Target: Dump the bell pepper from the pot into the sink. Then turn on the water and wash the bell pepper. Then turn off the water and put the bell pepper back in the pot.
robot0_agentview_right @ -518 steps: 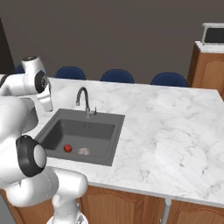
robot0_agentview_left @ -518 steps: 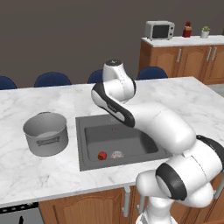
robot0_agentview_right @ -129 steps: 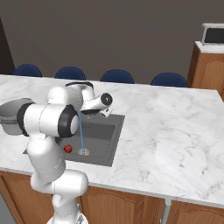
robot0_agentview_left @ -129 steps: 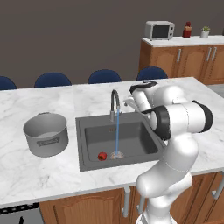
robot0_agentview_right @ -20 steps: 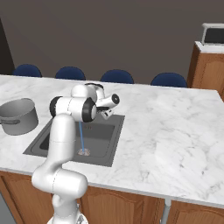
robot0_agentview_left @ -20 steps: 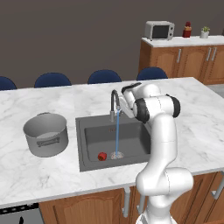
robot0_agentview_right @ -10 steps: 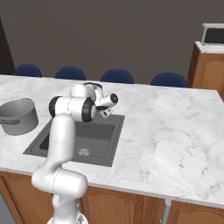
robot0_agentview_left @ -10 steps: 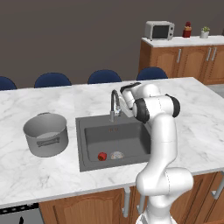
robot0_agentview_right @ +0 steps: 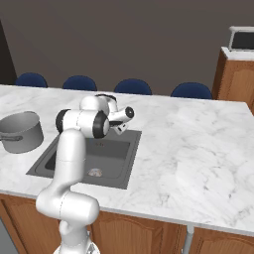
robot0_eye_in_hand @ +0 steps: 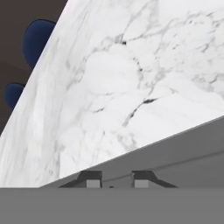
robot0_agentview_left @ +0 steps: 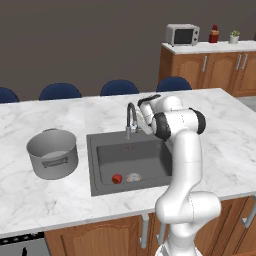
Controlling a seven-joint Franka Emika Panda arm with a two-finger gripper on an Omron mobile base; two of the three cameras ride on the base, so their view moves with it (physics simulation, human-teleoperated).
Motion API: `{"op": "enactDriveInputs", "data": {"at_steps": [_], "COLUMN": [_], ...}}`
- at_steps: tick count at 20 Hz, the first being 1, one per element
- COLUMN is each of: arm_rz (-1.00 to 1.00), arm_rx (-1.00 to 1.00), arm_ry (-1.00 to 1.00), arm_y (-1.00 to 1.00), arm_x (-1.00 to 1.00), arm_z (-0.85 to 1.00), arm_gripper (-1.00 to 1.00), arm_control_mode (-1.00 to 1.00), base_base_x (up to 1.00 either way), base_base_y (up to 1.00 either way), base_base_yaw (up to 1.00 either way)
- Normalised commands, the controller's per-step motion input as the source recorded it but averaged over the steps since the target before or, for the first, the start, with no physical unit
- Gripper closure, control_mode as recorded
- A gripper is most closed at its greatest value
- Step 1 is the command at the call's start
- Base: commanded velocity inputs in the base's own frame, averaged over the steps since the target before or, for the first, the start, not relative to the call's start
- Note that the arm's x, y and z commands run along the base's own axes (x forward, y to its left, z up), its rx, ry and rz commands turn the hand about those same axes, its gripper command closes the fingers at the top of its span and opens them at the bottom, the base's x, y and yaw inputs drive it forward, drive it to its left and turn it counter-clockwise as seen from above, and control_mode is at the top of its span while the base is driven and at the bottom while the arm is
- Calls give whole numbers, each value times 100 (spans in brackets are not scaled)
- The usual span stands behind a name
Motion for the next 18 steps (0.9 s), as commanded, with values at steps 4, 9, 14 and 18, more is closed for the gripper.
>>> {"op": "enactDriveInputs", "data": {"at_steps": [4, 9, 14, 18], "arm_rz": [0, 0, 0, 0], "arm_rx": [0, -1, -1, -4], "arm_ry": [-3, -1, -4, 0], "arm_y": [0, 0, 0, -7], "arm_x": [-1, -6, -16, -32], "arm_z": [29, 31, 41, 48], "arm_gripper": [100, -100, -100, -100], "arm_control_mode": [-100, -100, -100, -100], "base_base_x": [0, 0, 0, 0], "base_base_y": [0, 0, 0, 0], "base_base_yaw": [0, 0, 0, 0]}}
